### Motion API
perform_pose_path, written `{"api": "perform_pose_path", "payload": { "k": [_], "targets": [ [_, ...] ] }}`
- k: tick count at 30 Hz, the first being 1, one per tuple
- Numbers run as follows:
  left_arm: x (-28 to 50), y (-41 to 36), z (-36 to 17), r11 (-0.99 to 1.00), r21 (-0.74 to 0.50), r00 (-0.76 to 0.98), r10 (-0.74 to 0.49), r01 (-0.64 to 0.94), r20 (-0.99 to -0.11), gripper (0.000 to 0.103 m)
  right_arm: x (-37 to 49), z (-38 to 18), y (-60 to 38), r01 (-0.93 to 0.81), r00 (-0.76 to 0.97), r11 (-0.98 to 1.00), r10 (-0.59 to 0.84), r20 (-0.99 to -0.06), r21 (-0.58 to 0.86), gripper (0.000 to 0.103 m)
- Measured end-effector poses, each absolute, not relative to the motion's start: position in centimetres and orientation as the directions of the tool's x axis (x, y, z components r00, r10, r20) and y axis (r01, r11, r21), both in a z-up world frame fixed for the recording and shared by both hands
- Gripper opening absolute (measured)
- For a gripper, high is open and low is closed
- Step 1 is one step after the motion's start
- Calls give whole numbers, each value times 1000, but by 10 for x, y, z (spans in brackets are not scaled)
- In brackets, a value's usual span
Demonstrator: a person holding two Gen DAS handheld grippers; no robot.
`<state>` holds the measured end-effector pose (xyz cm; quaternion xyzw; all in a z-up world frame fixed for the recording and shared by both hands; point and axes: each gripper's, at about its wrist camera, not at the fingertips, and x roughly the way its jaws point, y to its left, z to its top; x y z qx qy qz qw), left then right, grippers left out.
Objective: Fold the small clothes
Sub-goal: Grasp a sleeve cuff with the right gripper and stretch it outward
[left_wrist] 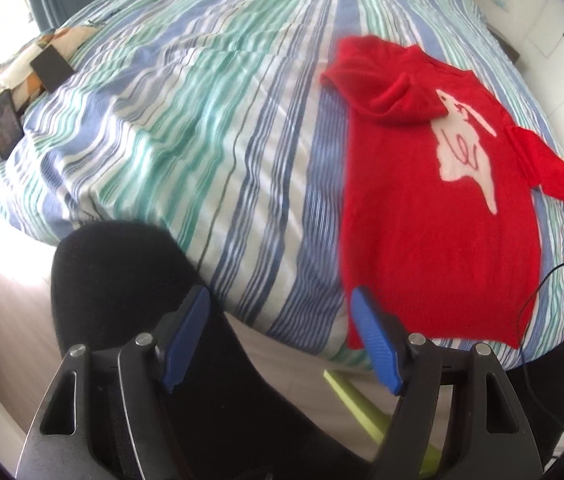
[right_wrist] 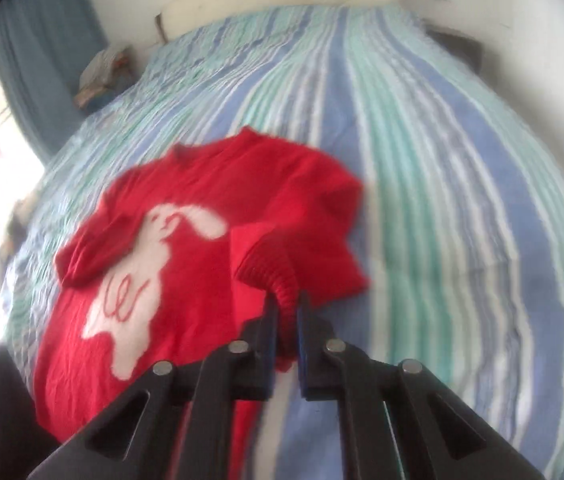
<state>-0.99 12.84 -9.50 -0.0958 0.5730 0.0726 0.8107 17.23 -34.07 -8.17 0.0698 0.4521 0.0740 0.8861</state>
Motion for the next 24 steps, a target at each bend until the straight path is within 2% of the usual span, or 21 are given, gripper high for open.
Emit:
{"api": "perform_pose_path", "payload": {
  "k": [4,7,13,21,23,24],
  "targets": [
    [2,111,-93,976,-96,346,-23,-197,-938,75,151,-76,-481,288,596,945,-48,-802,157,8],
    [11,90,-88,982,-112,351,-54,-149,-935,75,134,-87,-535,409,556,904,-140,-819,123,8],
    [14,67,-80,993,-78,358,-43,-83,-933,75,112,-125,-565,496,534,833,-69,-843,246,8],
    [7,79,-92,991,-57,321,-14,-125,-947,75,95,-151,-585,579,564,722,-19,-826,379,7],
    [5,81,-92,989,-58,324,-12,-133,-946,75,94,-154,-592,569,602,681,37,-798,461,10],
    [5,82,-92,989,-61,323,-14,-137,-946,75,92,-154,-596,564,626,650,65,-777,508,15]
  ]
}}
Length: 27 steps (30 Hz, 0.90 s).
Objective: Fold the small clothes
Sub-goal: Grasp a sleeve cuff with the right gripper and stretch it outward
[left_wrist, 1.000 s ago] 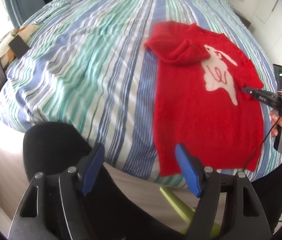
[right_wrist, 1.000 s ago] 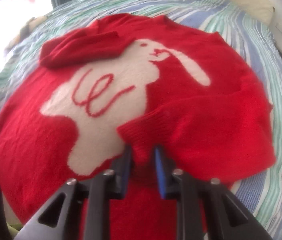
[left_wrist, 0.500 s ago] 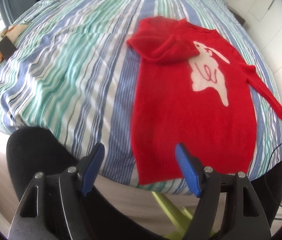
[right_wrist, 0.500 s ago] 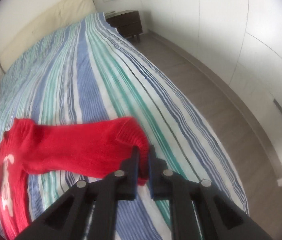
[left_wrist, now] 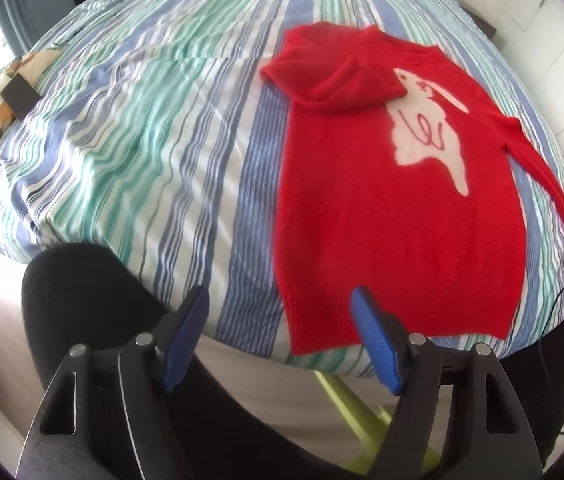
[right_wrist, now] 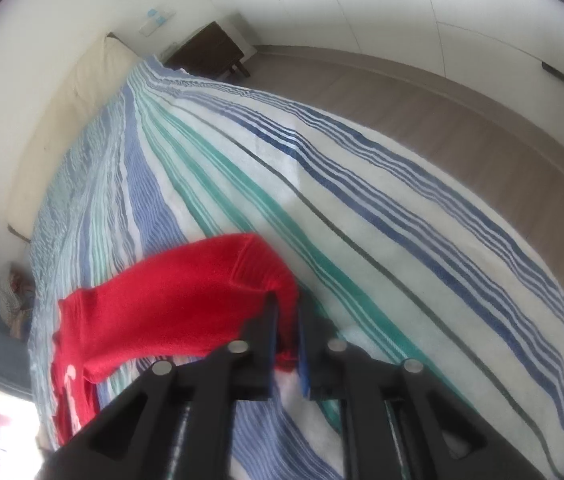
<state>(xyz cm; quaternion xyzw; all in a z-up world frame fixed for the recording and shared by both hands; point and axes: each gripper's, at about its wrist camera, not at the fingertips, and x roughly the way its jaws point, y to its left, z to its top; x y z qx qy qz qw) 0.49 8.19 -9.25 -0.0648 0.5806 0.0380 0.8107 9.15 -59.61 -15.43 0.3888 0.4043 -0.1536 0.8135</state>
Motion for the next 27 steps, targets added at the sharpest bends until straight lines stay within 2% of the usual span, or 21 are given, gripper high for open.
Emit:
{"api": "perform_pose_path", "payload": {
  "k": [1,3,4,6,8,9,10,11,17,21,23,24,25,27],
  "targets": [
    [5,82,-93,988,-63,321,-16,-139,-947,75,89,-155,-600,556,651,618,93,-754,556,27],
    [6,82,-95,988,-68,316,-21,-138,-948,75,83,-156,-605,527,701,555,144,-699,643,44],
    [7,81,-95,988,-68,315,-22,-136,-949,75,80,-156,-605,516,715,535,161,-680,669,48],
    [8,79,-95,989,-69,315,-26,-128,-949,75,80,-156,-599,501,715,534,188,-673,682,50],
    [10,76,-95,990,-72,315,-30,-123,-949,75,85,-157,-588,486,692,575,208,-692,659,50],
    [11,75,-96,990,-74,314,-33,-121,-949,75,88,-155,-582,485,675,613,191,-713,623,46],
    [11,75,-96,990,-77,312,-36,-119,-949,75,90,-152,-577,491,662,651,153,-734,579,18],
    [12,74,-95,990,-79,314,-38,-119,-949,75,90,-151,-575,506,647,674,115,-753,538,2],
    [6,82,-94,988,-66,323,-17,-142,-946,75,81,-149,-592,629,567,664,-36,-823,405,3],
    [4,88,-102,985,-66,297,-15,-159,-955,75,81,-154,-591,626,545,685,-43,-837,372,3],
    [2,88,-101,986,-61,302,-11,-156,-953,75,81,-154,-592,605,572,676,-1,-820,421,4],
    [2,88,-101,986,-58,303,-8,-155,-953,75,80,-154,-594,601,584,668,9,-812,439,7],
    [2,88,-101,986,-57,303,-7,-155,-953,75,77,-153,-597,596,600,658,16,-800,460,14],
    [4,87,-103,986,-61,299,-12,-156,-954,75,74,-153,-601,578,631,639,44,-775,507,20]
  ]
}}
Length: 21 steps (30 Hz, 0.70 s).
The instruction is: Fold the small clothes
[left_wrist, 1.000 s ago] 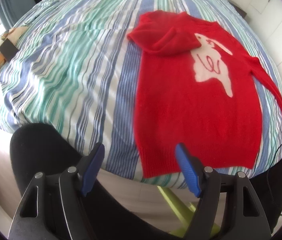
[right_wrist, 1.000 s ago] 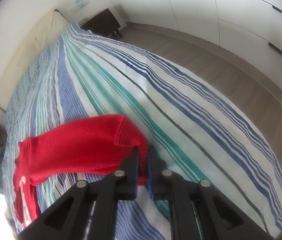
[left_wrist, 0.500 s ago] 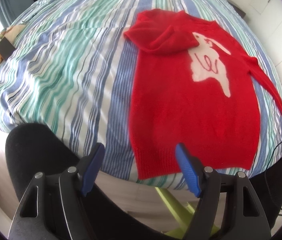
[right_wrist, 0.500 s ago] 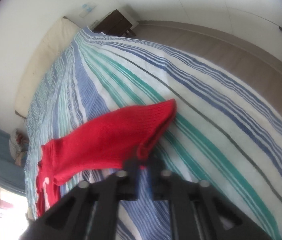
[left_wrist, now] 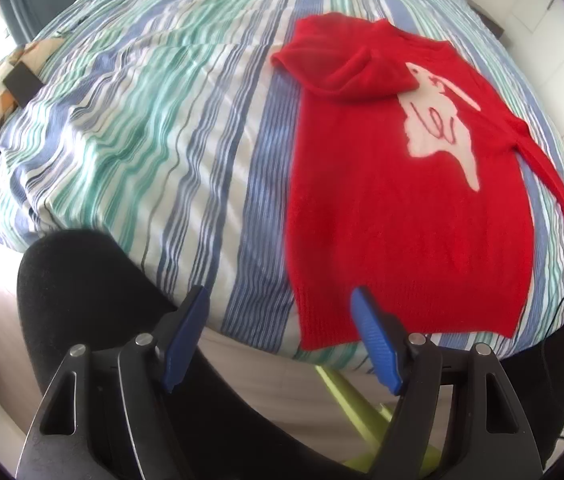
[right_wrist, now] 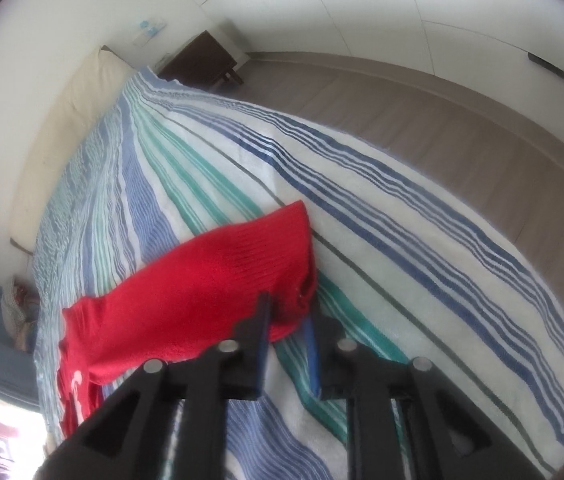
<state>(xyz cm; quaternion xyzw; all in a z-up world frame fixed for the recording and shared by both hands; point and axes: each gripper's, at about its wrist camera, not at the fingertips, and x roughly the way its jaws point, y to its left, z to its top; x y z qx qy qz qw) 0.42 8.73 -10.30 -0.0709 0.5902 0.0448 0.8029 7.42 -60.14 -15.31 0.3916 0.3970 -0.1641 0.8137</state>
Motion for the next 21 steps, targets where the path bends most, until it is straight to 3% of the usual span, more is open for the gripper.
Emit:
{"api": "perform_pose_path", "payload": {
  "k": [2,4,6,9,12,15,16,21],
  "targets": [
    [7,84,-104,987,-57,295,-10,-151,-956,75,77,-155,-602,569,636,638,59,-770,519,19],
    [9,80,-103,989,-48,296,-4,-141,-955,75,80,-153,-598,578,601,676,25,-799,456,7],
    [9,76,-101,991,-33,303,9,-133,-953,75,79,-149,-595,593,576,695,-14,-817,406,7],
    [7,76,-99,991,-13,316,30,-134,-948,79,69,-145,-596,643,538,691,-100,-837,331,18],
    [7,80,-104,989,0,309,46,-147,-950,83,51,-137,-598,687,491,681,-178,-853,253,21],
    [8,84,-109,988,-2,300,44,-153,-953,83,30,-115,-588,711,497,667,-252,-830,223,50],
    [8,85,-109,988,-3,301,44,-154,-953,83,23,-105,-581,706,513,674,-277,-812,216,54],
    [15,85,-105,988,-11,323,40,-152,-945,83,11,-69,-526,580,616,795,-283,-735,179,61]
  ]
}}
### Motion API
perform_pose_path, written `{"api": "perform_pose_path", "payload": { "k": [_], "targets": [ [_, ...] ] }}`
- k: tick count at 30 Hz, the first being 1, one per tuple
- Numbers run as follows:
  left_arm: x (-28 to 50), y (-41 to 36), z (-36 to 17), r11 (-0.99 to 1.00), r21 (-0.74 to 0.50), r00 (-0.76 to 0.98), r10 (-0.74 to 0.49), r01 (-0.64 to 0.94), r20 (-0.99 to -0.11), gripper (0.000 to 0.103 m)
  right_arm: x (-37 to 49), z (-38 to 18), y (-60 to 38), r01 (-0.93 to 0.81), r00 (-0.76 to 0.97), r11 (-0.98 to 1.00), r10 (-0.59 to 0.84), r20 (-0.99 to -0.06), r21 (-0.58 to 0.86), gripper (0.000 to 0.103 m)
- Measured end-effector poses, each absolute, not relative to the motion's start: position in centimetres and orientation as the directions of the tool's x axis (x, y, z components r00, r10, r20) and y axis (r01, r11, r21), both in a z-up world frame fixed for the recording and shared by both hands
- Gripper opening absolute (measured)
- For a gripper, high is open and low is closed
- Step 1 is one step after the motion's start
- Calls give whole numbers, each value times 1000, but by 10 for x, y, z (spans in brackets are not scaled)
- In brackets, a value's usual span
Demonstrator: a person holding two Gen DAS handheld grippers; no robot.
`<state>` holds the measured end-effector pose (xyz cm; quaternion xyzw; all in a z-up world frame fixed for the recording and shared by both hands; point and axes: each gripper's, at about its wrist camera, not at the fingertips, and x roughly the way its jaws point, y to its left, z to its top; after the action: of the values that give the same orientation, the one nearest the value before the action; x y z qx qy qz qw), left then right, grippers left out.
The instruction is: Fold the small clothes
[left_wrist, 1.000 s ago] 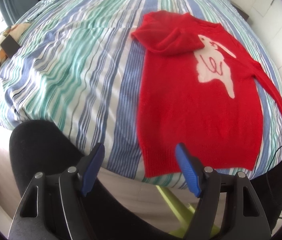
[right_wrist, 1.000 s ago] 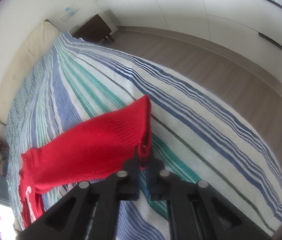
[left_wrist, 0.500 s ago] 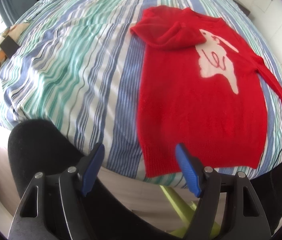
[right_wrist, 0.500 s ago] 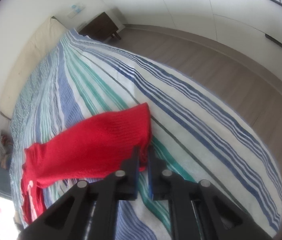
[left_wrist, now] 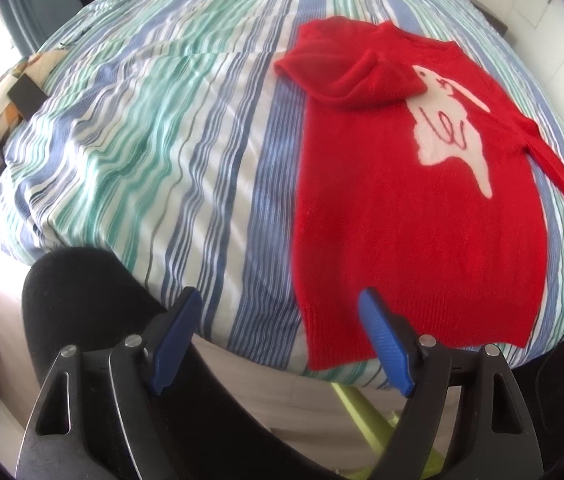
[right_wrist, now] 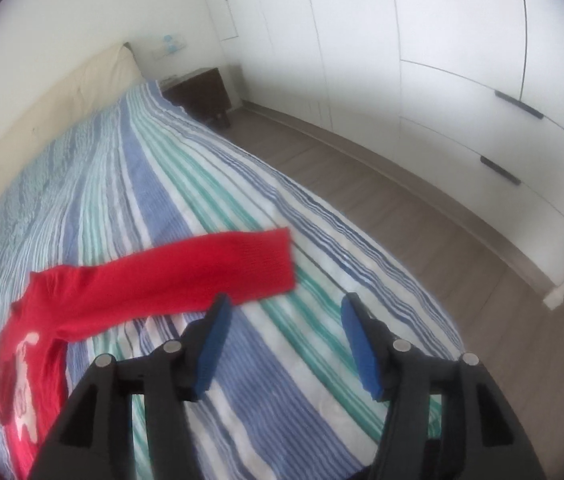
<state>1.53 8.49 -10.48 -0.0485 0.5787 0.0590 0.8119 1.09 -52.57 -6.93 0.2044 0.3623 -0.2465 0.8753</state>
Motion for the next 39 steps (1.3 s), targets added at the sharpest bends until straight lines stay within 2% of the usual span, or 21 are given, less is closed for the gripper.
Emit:
{"api": "perform_pose_path", "payload": {
  "k": [1,3,8,13,15,19,22,28,30,34,39],
  "targets": [
    [16,84,-104,988,-12,328,38,-151,-944,83,10,-66,-513,547,635,818,-269,-724,176,66],
    [18,82,-101,989,-13,336,38,-148,-941,83,10,-66,-484,485,659,858,-235,-714,166,68],
    [16,78,-102,990,0,332,46,-139,-942,84,11,-91,-412,356,662,917,-113,-741,179,68],
    [15,81,-99,992,15,332,57,-128,-941,84,9,-116,-371,271,646,954,-79,-759,130,68],
    [21,88,-92,992,-40,356,5,-120,-934,84,9,-120,-368,263,640,956,-70,-765,133,68],
    [46,114,-62,953,-246,437,-149,-175,-887,88,9,-124,-371,262,640,952,-49,-767,158,68],
    [70,112,-41,937,-302,494,-181,-176,-850,90,8,-126,-371,264,643,953,-56,-764,152,68],
    [147,55,-46,989,-137,485,-149,59,-862,89,15,-133,-366,245,624,956,-30,-781,159,68],
    [185,44,-53,986,-130,455,-165,108,-875,86,16,-136,-363,229,616,961,-19,-788,157,68],
    [259,15,-73,963,-132,351,-211,234,-913,86,17,-139,-356,204,607,969,-11,-795,142,68],
    [322,0,-133,985,-23,208,-59,170,-976,83,16,-141,-355,208,606,967,-9,-795,148,68]
  ]
}}
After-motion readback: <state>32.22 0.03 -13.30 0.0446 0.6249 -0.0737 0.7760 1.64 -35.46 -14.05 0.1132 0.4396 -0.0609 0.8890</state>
